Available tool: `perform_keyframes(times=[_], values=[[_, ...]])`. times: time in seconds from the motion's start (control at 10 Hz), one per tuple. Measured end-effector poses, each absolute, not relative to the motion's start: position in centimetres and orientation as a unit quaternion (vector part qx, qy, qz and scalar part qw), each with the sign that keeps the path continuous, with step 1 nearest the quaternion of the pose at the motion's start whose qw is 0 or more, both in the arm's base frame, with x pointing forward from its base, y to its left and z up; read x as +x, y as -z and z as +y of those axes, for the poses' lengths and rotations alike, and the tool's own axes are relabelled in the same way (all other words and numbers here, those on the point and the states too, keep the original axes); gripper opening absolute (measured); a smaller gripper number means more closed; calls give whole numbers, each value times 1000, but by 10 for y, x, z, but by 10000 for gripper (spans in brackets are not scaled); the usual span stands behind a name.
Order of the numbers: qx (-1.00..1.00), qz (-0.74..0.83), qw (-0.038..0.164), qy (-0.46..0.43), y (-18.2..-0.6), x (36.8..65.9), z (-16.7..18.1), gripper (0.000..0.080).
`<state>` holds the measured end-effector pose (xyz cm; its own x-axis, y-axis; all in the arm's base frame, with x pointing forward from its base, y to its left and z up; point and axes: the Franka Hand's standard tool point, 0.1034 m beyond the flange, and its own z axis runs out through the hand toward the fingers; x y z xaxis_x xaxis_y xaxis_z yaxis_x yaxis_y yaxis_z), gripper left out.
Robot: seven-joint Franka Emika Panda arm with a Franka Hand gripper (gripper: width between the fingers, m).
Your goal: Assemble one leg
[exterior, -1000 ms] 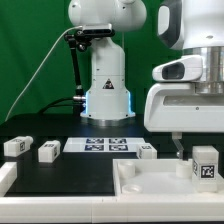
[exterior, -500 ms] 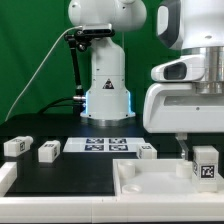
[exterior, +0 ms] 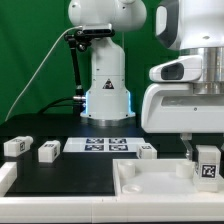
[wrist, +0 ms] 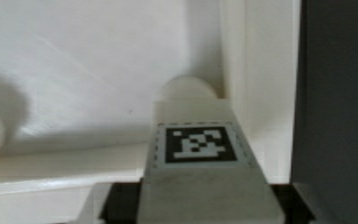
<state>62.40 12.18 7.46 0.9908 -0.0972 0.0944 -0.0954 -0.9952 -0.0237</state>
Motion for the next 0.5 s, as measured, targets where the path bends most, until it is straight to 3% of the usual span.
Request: perform_keyframes(times=[0.5], values=[[-919, 387, 47, 59, -72, 621, 119, 294]])
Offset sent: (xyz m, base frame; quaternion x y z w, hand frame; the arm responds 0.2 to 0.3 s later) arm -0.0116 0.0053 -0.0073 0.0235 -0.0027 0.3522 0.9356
